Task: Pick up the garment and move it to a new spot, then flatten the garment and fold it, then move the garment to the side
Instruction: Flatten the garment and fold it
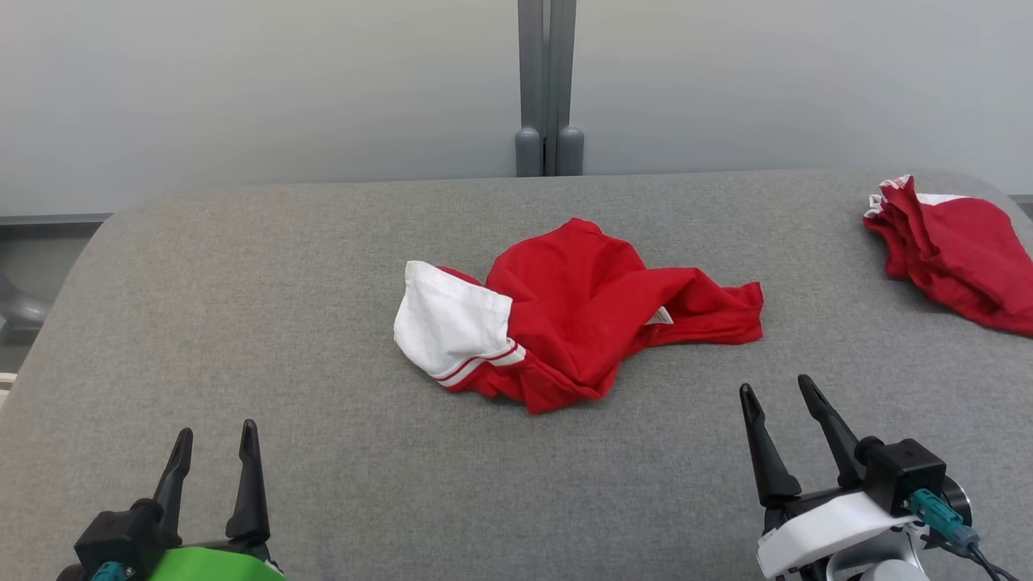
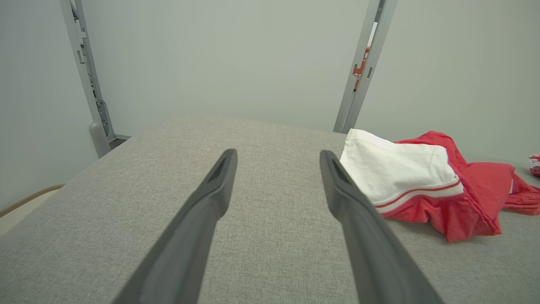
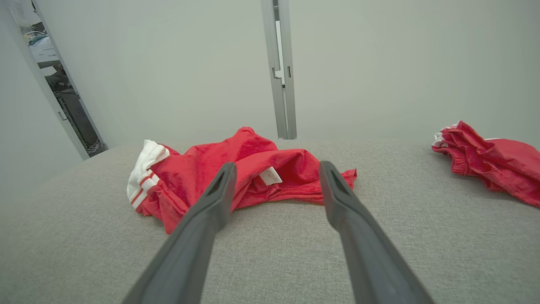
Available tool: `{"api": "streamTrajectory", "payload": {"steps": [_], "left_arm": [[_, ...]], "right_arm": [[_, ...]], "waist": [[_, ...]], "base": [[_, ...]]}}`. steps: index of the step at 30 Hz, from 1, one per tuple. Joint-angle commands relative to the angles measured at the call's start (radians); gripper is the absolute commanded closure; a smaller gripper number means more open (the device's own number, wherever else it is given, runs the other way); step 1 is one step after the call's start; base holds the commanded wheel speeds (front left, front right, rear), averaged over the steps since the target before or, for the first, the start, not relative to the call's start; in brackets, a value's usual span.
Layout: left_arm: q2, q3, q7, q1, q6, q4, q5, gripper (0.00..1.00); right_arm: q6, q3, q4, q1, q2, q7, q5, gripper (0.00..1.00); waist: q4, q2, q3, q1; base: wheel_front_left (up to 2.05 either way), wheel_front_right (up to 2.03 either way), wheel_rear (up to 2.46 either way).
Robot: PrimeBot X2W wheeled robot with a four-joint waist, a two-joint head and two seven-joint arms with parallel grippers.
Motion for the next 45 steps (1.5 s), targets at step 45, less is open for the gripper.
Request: {"api": "streamTrajectory", "payload": {"steps": [45], "left_arm": [[-0.037,0.053,-0.003,0.005,-0.027,0.011,0.071,0.00]], "right_arm": [[-0.002,-0.026,0.011,0.046,0.014,-0.003,0.000,0.00]], "waist": [[-0.022,0.0000,-0.015,0.0000]], "base": [[0.00,0.00,0.00]]}}
